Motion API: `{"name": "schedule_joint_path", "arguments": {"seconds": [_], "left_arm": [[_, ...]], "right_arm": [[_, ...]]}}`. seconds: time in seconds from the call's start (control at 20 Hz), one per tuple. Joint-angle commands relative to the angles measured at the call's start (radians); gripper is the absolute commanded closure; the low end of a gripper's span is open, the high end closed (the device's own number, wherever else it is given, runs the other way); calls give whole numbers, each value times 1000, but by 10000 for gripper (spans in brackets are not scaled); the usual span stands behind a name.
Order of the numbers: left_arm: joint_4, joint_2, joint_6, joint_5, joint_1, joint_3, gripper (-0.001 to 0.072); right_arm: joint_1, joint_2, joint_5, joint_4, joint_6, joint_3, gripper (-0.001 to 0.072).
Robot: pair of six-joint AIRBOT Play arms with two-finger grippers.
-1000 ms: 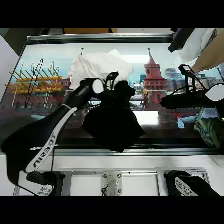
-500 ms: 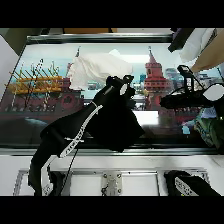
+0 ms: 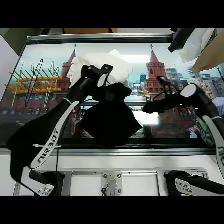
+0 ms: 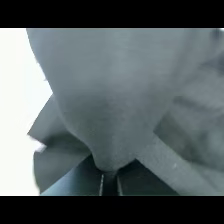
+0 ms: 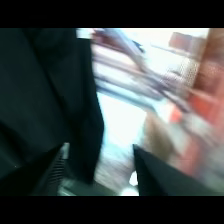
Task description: Fold the clothes and pants, and hang the long-sleeved shirts on hangers.
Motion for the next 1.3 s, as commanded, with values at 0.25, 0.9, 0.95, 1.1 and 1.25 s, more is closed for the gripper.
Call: {"name": "schedule_joint_path", "arguments": {"seconds": [0.25,0.9,0.95,1.1,1.25], "left_arm": [[-84,181,33,91,84,-267,691],[-90,563,81,93,243,110,691],[-112,603,82,128,233,167,691],[-109,706,82,209,172,230,692],[-107,719,83,214,132,232,691]], "right_arm": [[205,-317,-72,283,-198,107,149],[-62,90,135,223,-94,541,687],[-94,152,135,223,-76,589,687],[-138,328,87,219,-71,651,688],[-134,410,43,162,-18,651,688]]}}
